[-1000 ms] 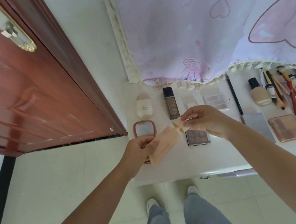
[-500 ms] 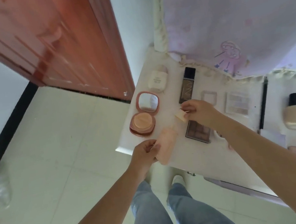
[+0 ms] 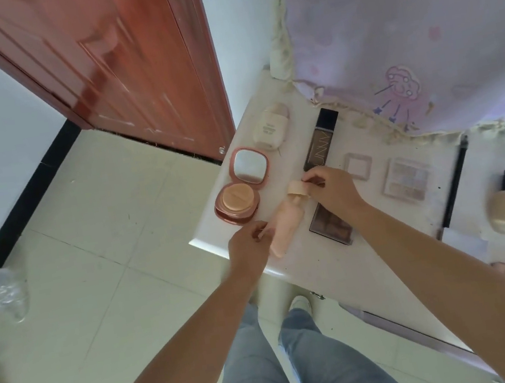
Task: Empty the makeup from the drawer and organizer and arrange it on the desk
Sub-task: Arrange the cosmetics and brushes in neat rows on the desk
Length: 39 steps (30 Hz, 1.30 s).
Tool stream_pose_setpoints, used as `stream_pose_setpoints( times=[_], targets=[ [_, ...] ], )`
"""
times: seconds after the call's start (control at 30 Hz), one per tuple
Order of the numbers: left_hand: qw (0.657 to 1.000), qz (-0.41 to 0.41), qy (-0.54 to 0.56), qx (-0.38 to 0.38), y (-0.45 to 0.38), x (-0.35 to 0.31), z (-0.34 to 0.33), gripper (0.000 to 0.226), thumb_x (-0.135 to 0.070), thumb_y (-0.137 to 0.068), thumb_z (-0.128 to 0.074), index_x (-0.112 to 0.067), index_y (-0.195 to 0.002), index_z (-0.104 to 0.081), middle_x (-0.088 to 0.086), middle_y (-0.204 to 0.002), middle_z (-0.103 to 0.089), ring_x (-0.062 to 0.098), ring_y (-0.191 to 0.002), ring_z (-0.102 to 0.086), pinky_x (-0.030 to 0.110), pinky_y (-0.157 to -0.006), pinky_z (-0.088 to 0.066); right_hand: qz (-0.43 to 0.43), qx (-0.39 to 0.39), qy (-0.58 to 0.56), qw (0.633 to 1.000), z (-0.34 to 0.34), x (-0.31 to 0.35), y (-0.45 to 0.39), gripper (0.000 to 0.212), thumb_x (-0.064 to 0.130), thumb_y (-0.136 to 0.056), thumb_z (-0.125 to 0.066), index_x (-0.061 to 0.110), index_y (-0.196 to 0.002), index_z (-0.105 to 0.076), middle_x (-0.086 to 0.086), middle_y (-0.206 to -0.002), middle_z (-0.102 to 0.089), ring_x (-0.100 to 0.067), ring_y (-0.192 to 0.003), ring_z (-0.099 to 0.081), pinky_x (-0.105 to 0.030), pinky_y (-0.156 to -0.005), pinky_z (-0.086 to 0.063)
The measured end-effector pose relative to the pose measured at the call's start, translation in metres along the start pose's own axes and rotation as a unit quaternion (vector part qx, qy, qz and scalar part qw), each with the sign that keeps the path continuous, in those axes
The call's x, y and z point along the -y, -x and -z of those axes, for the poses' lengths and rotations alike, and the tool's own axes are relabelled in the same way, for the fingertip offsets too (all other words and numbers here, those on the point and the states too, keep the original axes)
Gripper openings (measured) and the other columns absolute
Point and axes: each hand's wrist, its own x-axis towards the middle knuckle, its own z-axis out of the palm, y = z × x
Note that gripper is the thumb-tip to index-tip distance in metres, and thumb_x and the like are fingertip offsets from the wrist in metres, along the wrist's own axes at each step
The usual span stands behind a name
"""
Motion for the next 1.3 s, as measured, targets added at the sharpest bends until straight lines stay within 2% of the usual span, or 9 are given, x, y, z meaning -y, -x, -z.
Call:
stream_pose_setpoints(
  times=[0.1, 0.23, 0.4, 0.57, 0.73, 0.87, 0.93, 1.13, 1.3],
  targets=[
    [0.991, -0.017, -0.123, -0.050, 0.005, -0.001, 0.002, 0.028, -0.021, -0.090, -0.055, -0.008, -0.114, -0.060, 0.005, -0.108, -0.061, 0.022, -0.100, -0.056, 0.025, -0.084, -0.039, 0.001, -0.006, 0.003, 1.000, -0.002, 0.000, 0.001, 0.021, 0.002, -0.086, -0.053, 0.001, -0.104, -0.063, -0.012, -0.109, -0.064, -0.022, -0.102, -0.057, -0.016, -0.083, -0.038],
    [0.972, -0.019, -0.235, -0.021, 0.012, -0.002, 0.000, 0.035, -0.028, -0.092, -0.050, -0.012, -0.122, -0.051, 0.007, -0.125, -0.050, 0.024, -0.110, -0.053, 0.028, -0.089, -0.041, 0.016, -0.011, 0.023, 1.000, -0.002, -0.003, 0.003, 0.022, 0.002, -0.087, -0.050, 0.001, -0.106, -0.062, -0.012, -0.110, -0.063, -0.023, -0.102, -0.056, -0.014, -0.079, -0.036],
    [0.937, -0.095, -0.336, -0.006, 0.021, -0.002, -0.005, 0.055, -0.042, -0.086, -0.056, -0.015, -0.132, -0.039, 0.005, -0.132, -0.040, 0.022, -0.122, -0.041, 0.030, -0.097, -0.038, 0.054, -0.015, 0.063, 0.996, 0.004, -0.005, 0.009, 0.027, -0.006, -0.087, -0.042, -0.003, -0.099, -0.066, -0.014, -0.111, -0.064, -0.026, -0.106, -0.055, -0.011, -0.081, -0.031],
    [0.896, -0.158, -0.414, -0.019, 0.017, -0.011, -0.015, 0.049, -0.039, -0.086, -0.057, -0.010, -0.123, -0.040, 0.007, -0.124, -0.044, 0.023, -0.114, -0.043, 0.031, -0.095, -0.040, 0.065, -0.029, 0.082, 0.994, 0.018, -0.010, 0.017, 0.029, -0.004, -0.089, -0.042, 0.000, -0.109, -0.063, -0.014, -0.116, -0.062, -0.026, -0.111, -0.054, -0.015, -0.089, -0.034],
    [0.892, -0.164, -0.421, -0.015, 0.013, -0.014, -0.016, 0.050, -0.039, -0.086, -0.057, -0.010, -0.122, -0.040, 0.007, -0.123, -0.045, 0.023, -0.113, -0.044, 0.032, -0.093, -0.041, 0.111, -0.035, 0.179, 0.977, 0.043, -0.027, 0.039, 0.026, 0.005, -0.086, -0.056, -0.001, -0.110, -0.062, -0.016, -0.116, -0.062, -0.032, -0.115, -0.050, -0.025, -0.096, -0.029],
    [0.880, -0.191, -0.435, -0.004, 0.019, -0.015, -0.010, 0.052, -0.046, -0.088, -0.051, -0.012, -0.126, -0.038, 0.006, -0.128, -0.042, 0.022, -0.117, -0.042, 0.032, -0.098, -0.038, 0.068, 0.081, 0.362, 0.926, 0.038, -0.032, 0.065, 0.063, 0.042, -0.079, -0.063, 0.021, -0.133, -0.040, 0.001, -0.138, -0.039, -0.022, -0.130, -0.029, -0.033, -0.102, -0.023],
    [0.866, -0.225, -0.446, -0.001, 0.021, -0.015, -0.005, 0.049, -0.044, -0.091, -0.047, -0.013, -0.127, -0.038, 0.005, -0.129, -0.042, 0.021, -0.118, -0.041, 0.030, -0.099, -0.037, 0.054, 0.087, 0.397, 0.912, 0.031, -0.030, 0.068, 0.067, 0.045, -0.080, -0.060, 0.023, -0.137, -0.032, 0.000, -0.144, -0.029, -0.022, -0.132, -0.023, -0.035, -0.105, -0.019],
    [0.868, -0.280, -0.408, 0.035, 0.017, -0.026, 0.009, 0.035, -0.031, -0.093, -0.045, -0.014, -0.124, -0.045, 0.002, -0.126, -0.047, 0.017, -0.116, -0.046, 0.025, -0.095, -0.040, 0.026, 0.047, 0.391, 0.919, 0.024, -0.026, 0.062, 0.058, 0.036, -0.074, -0.062, 0.016, -0.125, -0.043, -0.003, -0.128, -0.046, -0.024, -0.120, -0.038, -0.031, -0.097, -0.021],
    [0.947, -0.214, -0.213, 0.111, 0.009, -0.043, 0.019, 0.036, -0.021, -0.090, -0.055, -0.007, -0.122, -0.050, 0.004, -0.115, -0.056, 0.013, -0.094, -0.053, 0.018, -0.077, -0.040, 0.017, -0.071, 0.147, 0.986, 0.035, -0.016, 0.081, 0.048, 0.017, -0.063, -0.074, 0.004, -0.105, -0.055, -0.005, -0.096, -0.054, -0.025, -0.098, -0.051, -0.016, -0.073, -0.030]
  ],
)
